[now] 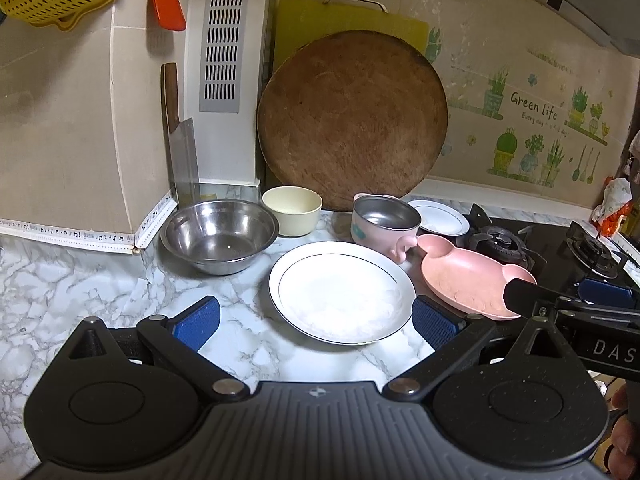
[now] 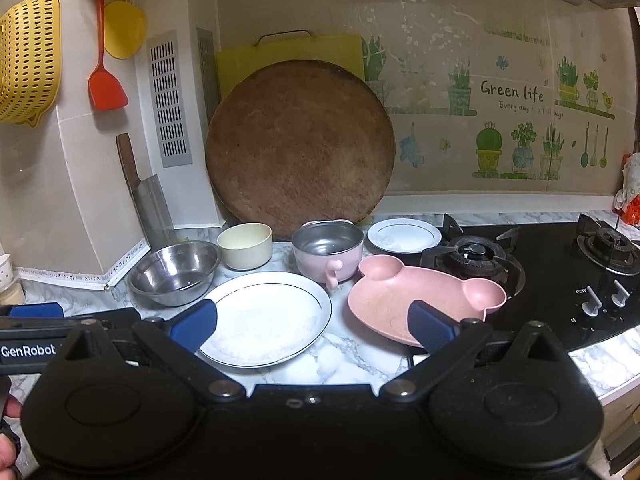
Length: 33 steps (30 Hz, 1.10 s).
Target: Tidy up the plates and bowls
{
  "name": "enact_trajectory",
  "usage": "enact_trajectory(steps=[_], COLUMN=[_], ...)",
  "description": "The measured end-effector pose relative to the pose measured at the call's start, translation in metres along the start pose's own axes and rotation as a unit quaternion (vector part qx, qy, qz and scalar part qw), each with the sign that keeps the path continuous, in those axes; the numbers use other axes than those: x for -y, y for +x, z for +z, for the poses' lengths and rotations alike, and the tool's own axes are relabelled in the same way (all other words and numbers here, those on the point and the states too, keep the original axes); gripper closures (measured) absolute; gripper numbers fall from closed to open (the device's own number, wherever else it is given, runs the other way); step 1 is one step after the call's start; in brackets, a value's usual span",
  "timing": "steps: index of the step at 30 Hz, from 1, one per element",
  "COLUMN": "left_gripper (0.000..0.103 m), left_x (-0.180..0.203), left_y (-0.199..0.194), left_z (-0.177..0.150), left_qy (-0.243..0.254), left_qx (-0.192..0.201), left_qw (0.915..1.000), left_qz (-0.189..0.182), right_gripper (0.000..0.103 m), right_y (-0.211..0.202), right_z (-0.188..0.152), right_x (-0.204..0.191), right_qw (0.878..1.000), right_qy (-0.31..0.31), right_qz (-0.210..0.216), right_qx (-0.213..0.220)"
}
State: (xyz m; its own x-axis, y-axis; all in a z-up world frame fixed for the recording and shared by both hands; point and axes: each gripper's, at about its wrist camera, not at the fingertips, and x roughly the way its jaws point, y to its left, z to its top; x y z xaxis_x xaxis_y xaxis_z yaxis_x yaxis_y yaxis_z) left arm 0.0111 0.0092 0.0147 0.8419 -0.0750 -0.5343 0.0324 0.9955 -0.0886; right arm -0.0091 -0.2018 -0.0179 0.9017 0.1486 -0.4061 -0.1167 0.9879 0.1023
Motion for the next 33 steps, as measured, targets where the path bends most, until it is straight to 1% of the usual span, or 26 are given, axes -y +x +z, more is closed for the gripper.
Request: enact_trajectory(steps=[11, 22, 27, 30, 33], left_gripper=[0.000, 0.000, 0.000, 0.000, 0.000], left_x=[-0.001, -0.015, -0.027, -0.033, -0.040], left_y=[0.000, 0.001, 0.013, 0.026, 0.042], left_z=[0.002, 0.003, 0.002, 0.002, 0.003], left_qy=[0.003, 0.000, -0.007, -0.005, -0.002], left_qx=[0.003, 0.001, -0.012, -0.024, -0.032], left_qw=[1.0000, 1.0000, 0.9999, 0.9997, 0.9995], left_qz=[0.004, 0.004, 0.000, 0.006, 0.002], right_gripper=[0.001, 0.001, 0.001, 0.001, 0.001], right_y=[0.002, 0.005, 0.015, 0.028, 0.045], right_z=[0.002, 0.002, 0.001, -0.001, -0.001], right_x=[0.000, -0.009, -0.015, -0.016, -0.016], right_qw=[1.000, 1.000, 1.000, 0.999, 0.999], right_qy=[0.002, 0.003, 0.007, 0.005, -0.008], right_qz=[0.003, 0.011, 0.015, 0.005, -0.004], right_qx=[0.001, 0.000, -0.017, -0.031, -0.043])
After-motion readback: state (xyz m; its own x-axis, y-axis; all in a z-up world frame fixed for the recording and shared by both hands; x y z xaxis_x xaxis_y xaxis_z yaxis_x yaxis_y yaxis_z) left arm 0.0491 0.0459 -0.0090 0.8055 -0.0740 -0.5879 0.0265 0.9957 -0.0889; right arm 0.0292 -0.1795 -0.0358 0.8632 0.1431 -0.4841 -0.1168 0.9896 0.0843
